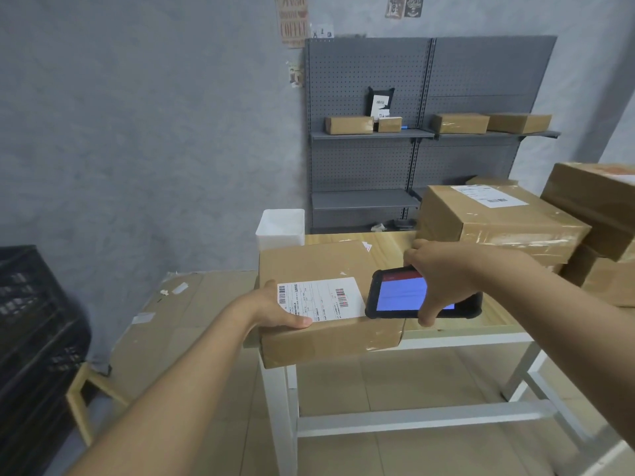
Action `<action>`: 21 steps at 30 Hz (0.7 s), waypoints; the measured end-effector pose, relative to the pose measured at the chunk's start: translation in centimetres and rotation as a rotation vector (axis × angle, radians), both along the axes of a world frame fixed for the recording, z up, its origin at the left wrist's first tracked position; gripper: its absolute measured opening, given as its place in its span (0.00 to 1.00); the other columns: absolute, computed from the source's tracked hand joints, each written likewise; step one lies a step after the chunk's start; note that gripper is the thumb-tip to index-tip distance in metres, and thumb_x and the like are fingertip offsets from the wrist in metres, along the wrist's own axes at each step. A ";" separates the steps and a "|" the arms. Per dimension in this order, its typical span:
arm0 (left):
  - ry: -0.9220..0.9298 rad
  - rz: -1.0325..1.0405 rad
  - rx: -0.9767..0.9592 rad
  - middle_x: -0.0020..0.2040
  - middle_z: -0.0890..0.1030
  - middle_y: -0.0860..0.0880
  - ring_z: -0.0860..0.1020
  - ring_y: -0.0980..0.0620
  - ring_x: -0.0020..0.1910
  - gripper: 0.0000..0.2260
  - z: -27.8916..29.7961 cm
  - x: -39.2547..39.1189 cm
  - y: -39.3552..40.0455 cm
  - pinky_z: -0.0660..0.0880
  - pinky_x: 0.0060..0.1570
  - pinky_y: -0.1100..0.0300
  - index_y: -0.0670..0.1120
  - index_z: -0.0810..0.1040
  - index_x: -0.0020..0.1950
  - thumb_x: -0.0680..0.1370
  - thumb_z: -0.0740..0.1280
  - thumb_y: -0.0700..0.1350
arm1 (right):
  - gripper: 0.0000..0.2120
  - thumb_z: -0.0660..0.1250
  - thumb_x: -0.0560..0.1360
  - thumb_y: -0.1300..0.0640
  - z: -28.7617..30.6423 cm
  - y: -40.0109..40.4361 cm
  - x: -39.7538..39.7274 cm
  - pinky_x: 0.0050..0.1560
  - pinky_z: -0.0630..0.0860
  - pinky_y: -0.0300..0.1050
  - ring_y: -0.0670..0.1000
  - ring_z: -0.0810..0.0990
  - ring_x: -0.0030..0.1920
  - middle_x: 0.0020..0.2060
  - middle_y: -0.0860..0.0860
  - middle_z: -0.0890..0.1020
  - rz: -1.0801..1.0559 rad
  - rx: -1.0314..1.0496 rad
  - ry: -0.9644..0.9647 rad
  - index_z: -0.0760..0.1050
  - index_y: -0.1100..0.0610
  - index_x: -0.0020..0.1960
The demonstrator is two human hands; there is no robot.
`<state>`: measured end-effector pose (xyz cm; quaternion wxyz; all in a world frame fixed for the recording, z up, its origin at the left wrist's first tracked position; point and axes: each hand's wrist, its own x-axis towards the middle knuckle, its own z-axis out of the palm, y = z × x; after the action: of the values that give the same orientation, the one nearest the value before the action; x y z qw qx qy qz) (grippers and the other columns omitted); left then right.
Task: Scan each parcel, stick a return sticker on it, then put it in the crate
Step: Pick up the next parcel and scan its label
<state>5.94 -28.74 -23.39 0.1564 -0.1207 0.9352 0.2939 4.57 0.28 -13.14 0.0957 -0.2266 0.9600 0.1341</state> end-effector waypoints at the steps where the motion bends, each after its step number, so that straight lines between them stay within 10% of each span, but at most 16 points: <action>1: 0.004 0.000 0.004 0.69 0.70 0.51 0.70 0.51 0.55 0.48 0.0 0.0 0.0 0.70 0.44 0.55 0.49 0.57 0.74 0.62 0.78 0.62 | 0.36 0.74 0.53 0.34 0.3 -0.4 0.0 0.39 0.77 0.45 0.50 0.76 0.43 0.44 0.44 0.68 0.007 0.029 0.018 0.68 0.51 0.55; 10: 0.011 0.002 0.004 0.69 0.71 0.50 0.71 0.48 0.61 0.48 0.0 0.3 -0.1 0.70 0.48 0.55 0.50 0.57 0.74 0.62 0.77 0.63 | 0.38 0.71 0.52 0.32 0.1 -0.1 -1.4 0.44 0.80 0.47 0.50 0.76 0.44 0.45 0.46 0.69 -0.051 -0.066 0.068 0.70 0.51 0.55; 21: 0.059 -0.002 0.031 0.70 0.70 0.50 0.69 0.48 0.67 0.49 -0.2 0.7 -0.1 0.70 0.63 0.55 0.49 0.57 0.75 0.63 0.78 0.62 | 0.27 0.76 0.62 0.40 -11.0 4.7 -5.1 0.40 0.75 0.45 0.53 0.75 0.45 0.48 0.57 0.76 -0.623 -0.593 -0.008 0.73 0.58 0.49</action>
<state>6.61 -28.86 -23.55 0.1310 -0.1088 0.9349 0.3114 -0.51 4.99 -24.14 0.0662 0.0561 0.9792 -0.1836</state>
